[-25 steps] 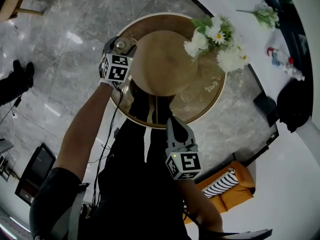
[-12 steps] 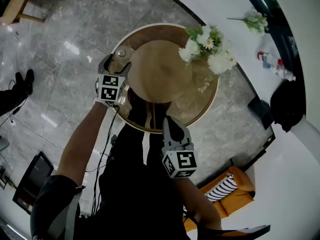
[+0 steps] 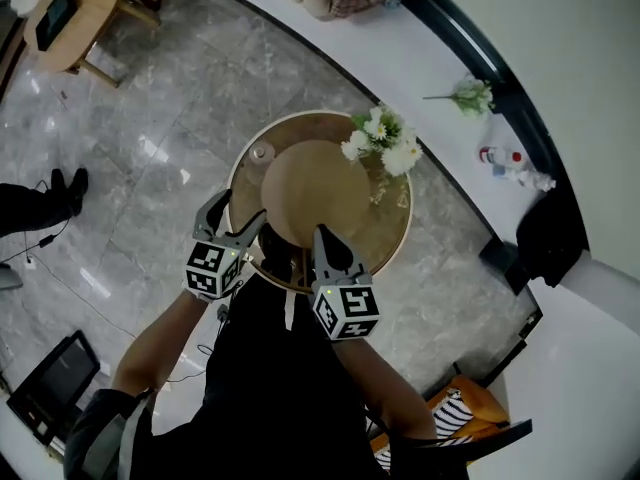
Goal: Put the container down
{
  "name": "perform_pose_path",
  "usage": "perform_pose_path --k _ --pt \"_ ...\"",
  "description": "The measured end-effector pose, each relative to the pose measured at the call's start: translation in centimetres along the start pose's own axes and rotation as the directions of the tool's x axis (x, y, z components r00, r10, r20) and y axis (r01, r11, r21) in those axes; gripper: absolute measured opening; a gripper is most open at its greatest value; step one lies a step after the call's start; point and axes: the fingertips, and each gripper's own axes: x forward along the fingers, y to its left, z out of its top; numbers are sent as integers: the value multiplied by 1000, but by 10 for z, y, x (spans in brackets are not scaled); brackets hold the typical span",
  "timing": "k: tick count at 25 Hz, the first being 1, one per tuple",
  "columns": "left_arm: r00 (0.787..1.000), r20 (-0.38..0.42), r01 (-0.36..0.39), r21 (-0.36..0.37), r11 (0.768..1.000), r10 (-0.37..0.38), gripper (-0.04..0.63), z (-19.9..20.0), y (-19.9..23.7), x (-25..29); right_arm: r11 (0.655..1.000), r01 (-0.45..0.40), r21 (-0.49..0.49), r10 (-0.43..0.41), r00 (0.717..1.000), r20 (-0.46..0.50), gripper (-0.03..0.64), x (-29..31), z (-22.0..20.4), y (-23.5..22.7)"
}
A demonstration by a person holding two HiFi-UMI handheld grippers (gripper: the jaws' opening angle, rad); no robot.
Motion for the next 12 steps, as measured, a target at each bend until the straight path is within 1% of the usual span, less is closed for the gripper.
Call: perform_pose_path --k 2,4,7,10,12 --pt "998 55 16 -1 1000 -16 341 27 -23 -26 1000 -11 -20 11 1000 28 2 -10 16 2" --pt "994 108 26 -16 1000 -24 341 49 -44 -51 1000 -18 -21 19 998 52 2 -22 29 4" --pt "981 195 32 -51 998 -21 337 85 -66 -81 999 -40 -17 41 994 103 2 -35 55 9" --pt "964 266 29 -99 995 -2 275 113 -81 -109 997 -69 -30 72 985 157 2 -50 83 20" --pt "952 306 23 -101 995 9 237 130 -92 -127 995 -87 -54 96 977 191 2 -62 101 30"
